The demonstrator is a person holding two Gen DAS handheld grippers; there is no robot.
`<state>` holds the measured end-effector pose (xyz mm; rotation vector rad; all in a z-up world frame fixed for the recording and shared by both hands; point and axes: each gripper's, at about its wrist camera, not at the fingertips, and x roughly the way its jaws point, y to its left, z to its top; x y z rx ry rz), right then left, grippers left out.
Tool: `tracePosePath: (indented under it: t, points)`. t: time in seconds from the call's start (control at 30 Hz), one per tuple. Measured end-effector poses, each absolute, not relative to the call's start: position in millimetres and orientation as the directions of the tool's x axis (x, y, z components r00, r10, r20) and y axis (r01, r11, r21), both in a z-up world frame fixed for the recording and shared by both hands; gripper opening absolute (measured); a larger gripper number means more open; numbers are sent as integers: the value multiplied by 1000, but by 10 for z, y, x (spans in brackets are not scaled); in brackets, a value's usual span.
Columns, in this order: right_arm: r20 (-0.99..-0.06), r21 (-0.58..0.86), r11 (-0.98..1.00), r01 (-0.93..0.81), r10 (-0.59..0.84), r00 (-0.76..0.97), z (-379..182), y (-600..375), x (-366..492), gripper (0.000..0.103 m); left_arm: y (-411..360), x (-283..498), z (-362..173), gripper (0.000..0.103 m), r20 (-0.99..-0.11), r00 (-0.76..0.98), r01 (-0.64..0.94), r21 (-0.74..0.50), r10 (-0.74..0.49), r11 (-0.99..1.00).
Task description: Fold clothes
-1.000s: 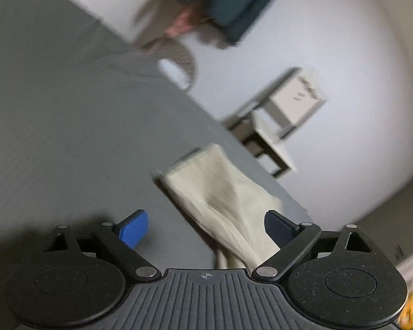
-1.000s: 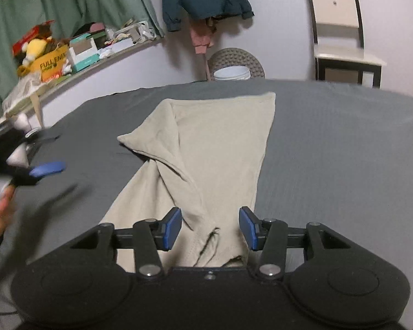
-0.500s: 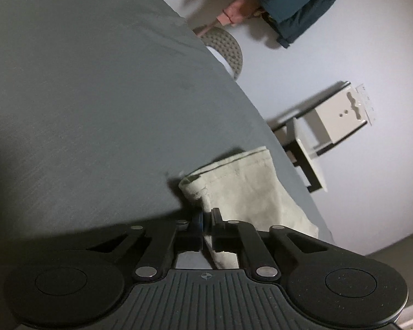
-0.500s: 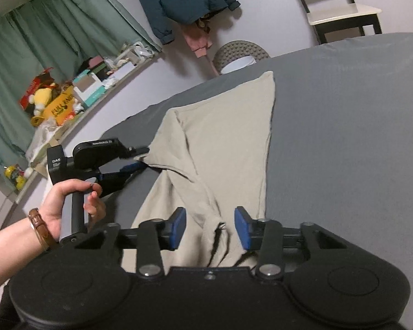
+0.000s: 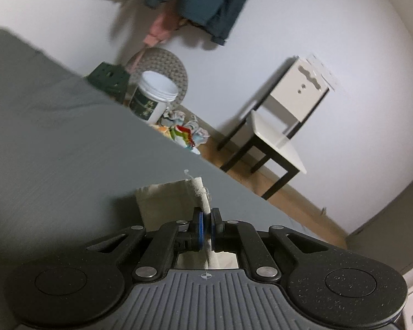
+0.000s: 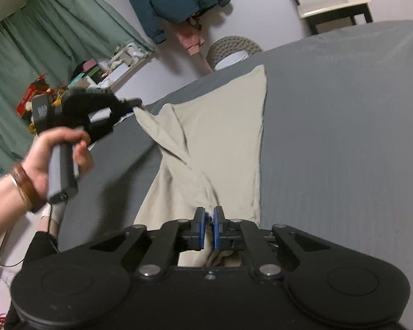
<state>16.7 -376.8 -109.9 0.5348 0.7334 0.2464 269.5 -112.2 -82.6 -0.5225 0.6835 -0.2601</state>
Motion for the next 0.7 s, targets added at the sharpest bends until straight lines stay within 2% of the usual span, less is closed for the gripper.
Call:
tracePosePath:
  t: [0.03,0.07,0.27,0.3,0.4,0.7]
  points:
    - [-569,534,845,-19,376,732,-1098,-3782,164,24,-1186,2723,-751,4,-535,749,70,-523,-391,849]
    - [-565,529,849,-18,367,739,-1110,-3797,168,30,-1252,2757,-713,4,-540,747,74,-512,-388,856]
    - [-514,635,772,-40,461,723,-1289,-3846,230,30,-1563,2826,-549,4,-569,734,92,-458,-371,884]
    - [-513,635,771,-43,462,723,-1306,-3830,247,30,-1596,2821,-547,4,-574,732,93,-449,-367,889]
    - [-515,652,758,-22,464,721,-1357,-3835,302,10,-1719,2834,-540,4,-588,725,112,-411,-357,905]
    - [-506,724,688,55,476,719,-1347,-3942,180,10,-2440,3084,-666,4,-639,668,242,-299,-382,923]
